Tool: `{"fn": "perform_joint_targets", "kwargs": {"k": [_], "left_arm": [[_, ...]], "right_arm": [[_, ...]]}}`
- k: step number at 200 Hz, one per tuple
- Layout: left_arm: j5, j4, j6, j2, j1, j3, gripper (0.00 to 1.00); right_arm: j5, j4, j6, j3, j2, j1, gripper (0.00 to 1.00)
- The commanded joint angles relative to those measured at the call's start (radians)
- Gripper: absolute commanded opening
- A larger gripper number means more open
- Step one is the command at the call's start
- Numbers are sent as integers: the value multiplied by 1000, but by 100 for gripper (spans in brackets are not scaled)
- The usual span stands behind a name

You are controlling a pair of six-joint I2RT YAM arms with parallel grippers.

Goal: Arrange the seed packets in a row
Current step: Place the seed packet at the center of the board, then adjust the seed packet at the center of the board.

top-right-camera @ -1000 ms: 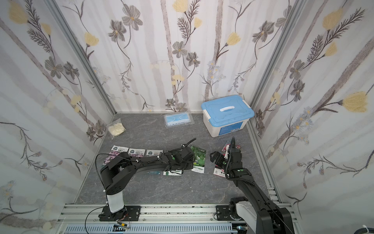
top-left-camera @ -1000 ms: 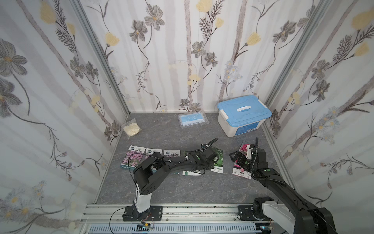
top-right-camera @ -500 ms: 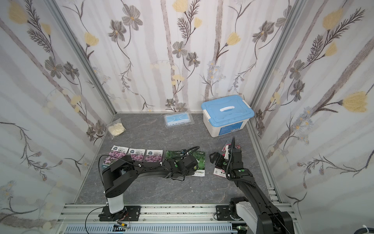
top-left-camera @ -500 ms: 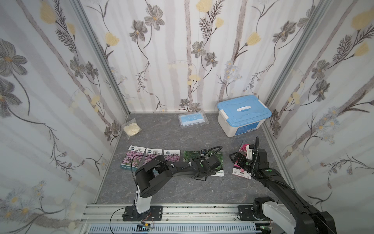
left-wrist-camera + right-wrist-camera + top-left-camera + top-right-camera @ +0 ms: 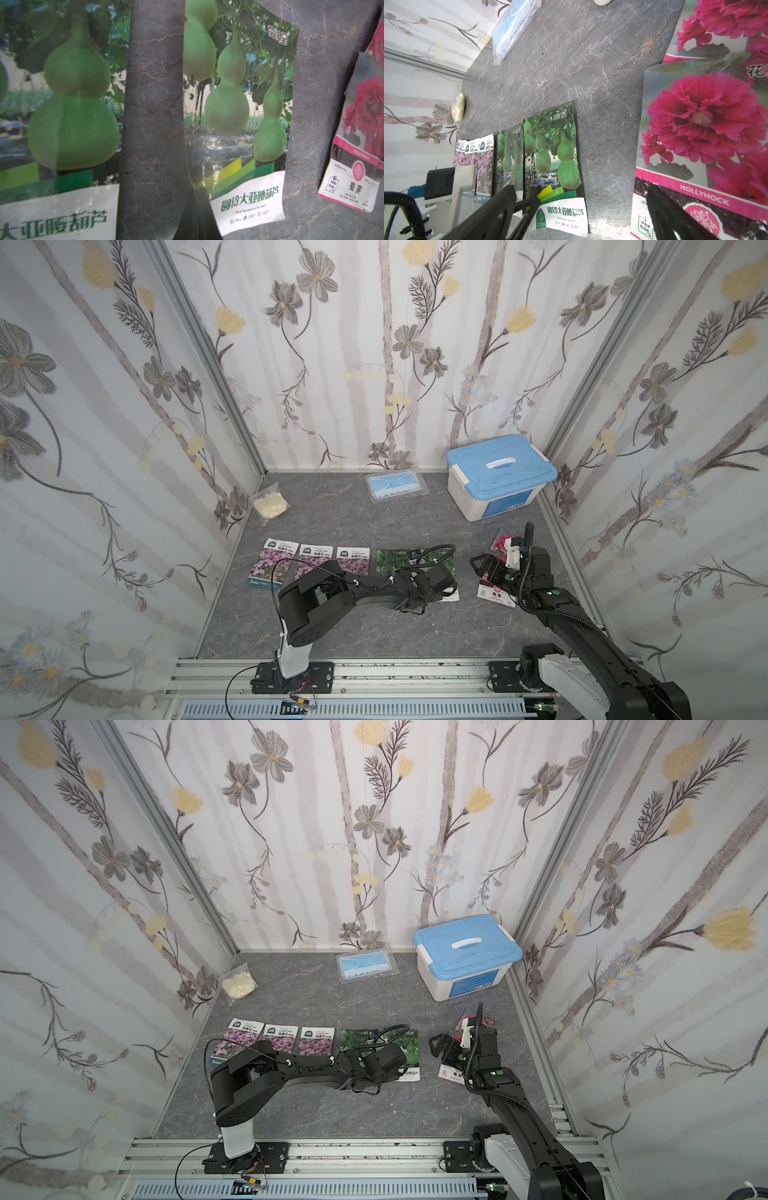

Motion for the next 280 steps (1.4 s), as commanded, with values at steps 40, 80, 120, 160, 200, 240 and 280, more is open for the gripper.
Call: {"fn": "perform_joint_targets", "kwargs": {"k": [40, 80, 120, 160, 200, 240, 280], "left_arm": [[-23, -10, -17, 11, -4, 26, 19], [-36, -66, -9, -8, -7, 47, 29], [-77, -116, 17, -77, -8, 36, 40], [-139, -171, 75, -236, 7, -4, 66], [-125, -166, 102, -401, 65, -111, 92], [-127, -169, 109, -557, 129, -214, 99], [-123, -181, 121, -644, 170, -263, 100]], "right_arm": [[-29, 19, -21, -3, 0, -3, 100], [-43, 30, -23, -10, 6, -7, 100], [-82, 42, -44, 1, 50, -6, 100], [-86, 43, -64, 50, 108, 45, 100], [-75, 88, -57, 83, 218, 104, 100], [-66, 149, -46, 92, 340, 140, 100], [-57, 192, -19, 88, 394, 172, 100]]}}
